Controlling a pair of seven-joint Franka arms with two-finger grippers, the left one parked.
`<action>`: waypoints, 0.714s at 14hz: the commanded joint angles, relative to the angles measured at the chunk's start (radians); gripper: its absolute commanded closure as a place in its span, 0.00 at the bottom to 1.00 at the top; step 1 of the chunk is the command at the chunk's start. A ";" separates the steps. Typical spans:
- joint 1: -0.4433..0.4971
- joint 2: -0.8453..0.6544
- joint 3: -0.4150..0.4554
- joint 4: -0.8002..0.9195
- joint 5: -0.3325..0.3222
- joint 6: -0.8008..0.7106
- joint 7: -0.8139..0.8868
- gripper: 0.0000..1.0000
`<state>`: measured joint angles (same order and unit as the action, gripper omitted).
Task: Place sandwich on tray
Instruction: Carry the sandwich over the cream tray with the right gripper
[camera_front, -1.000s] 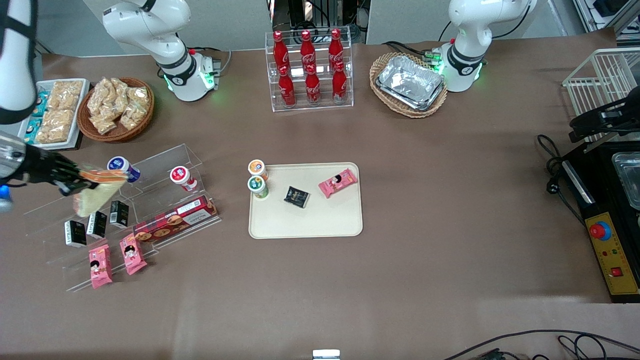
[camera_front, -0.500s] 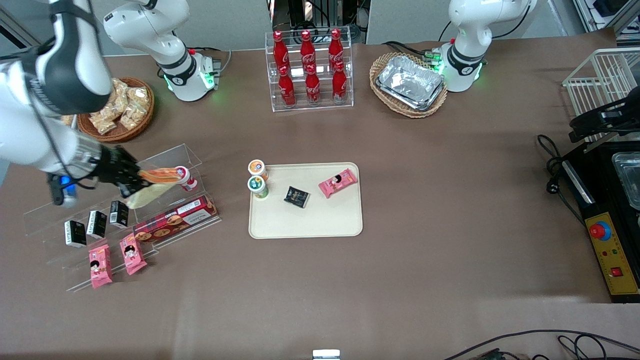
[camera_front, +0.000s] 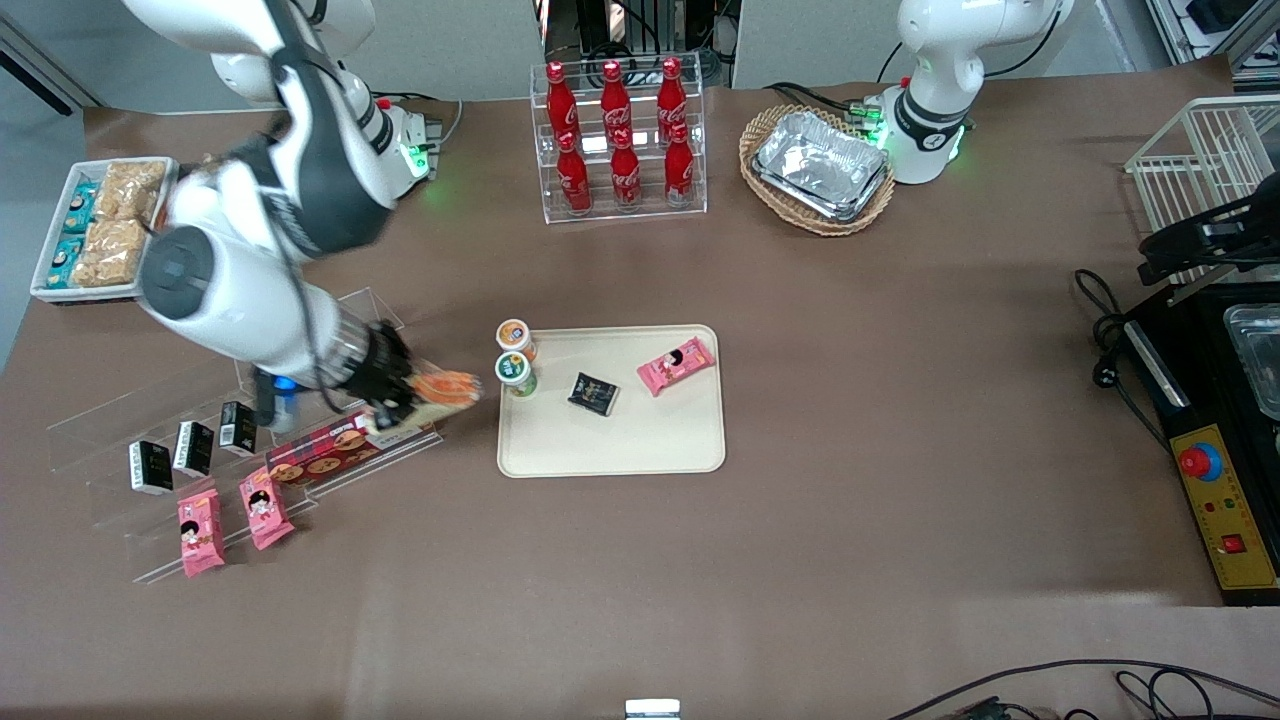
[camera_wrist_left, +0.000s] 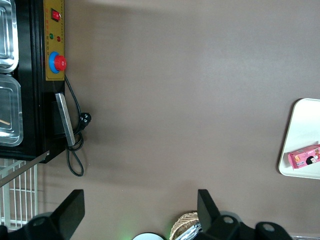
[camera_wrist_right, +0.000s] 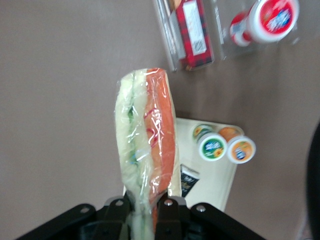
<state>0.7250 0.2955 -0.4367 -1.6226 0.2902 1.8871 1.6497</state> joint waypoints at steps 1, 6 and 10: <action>0.053 0.144 -0.014 0.064 0.038 0.082 0.134 1.00; 0.097 0.304 -0.001 0.092 0.156 0.257 0.257 1.00; 0.103 0.396 0.019 0.177 0.158 0.332 0.360 1.00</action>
<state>0.8281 0.6186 -0.4225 -1.5442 0.4169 2.1966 1.9523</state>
